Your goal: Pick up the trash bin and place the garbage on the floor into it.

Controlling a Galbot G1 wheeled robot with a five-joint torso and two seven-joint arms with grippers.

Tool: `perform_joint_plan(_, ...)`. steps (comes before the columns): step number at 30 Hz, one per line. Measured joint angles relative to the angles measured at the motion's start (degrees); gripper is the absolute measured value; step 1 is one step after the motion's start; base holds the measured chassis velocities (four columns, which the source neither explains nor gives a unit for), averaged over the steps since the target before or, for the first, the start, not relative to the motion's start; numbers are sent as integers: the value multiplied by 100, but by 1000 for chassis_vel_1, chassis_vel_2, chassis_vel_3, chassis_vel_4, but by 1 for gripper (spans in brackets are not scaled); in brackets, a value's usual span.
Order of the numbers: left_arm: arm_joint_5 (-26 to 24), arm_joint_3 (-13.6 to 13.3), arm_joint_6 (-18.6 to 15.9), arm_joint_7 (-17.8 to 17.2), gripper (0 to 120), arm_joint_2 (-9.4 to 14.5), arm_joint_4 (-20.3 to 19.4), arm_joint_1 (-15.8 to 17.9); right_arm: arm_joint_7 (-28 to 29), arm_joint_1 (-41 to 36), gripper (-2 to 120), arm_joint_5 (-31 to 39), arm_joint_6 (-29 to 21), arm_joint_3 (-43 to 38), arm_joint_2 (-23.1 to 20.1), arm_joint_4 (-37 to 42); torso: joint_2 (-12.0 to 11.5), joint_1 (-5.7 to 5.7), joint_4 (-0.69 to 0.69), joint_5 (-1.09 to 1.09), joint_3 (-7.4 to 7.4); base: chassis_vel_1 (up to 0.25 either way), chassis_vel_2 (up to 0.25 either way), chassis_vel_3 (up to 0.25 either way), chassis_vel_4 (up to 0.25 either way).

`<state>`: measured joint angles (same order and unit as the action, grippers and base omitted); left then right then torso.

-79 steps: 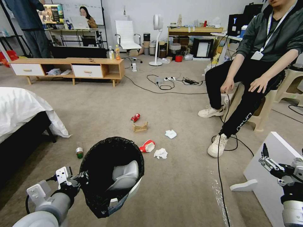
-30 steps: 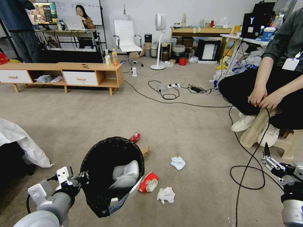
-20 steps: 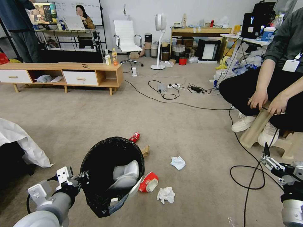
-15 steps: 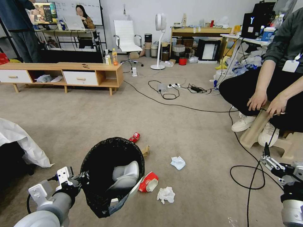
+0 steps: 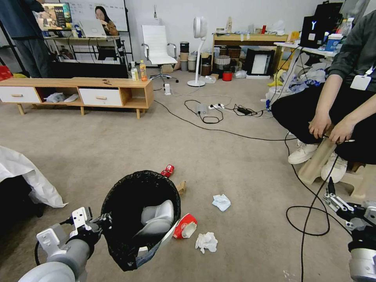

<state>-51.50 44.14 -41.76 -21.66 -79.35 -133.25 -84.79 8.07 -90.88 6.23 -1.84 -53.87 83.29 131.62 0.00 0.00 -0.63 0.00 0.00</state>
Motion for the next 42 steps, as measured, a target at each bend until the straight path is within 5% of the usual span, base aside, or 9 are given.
perform_joint_plan(42,229,-18,189,198,3,-50,-49,52,-109,-17,100,-55,41,112,-32,-44,0,0,-4,0,0,31,30,29,27)
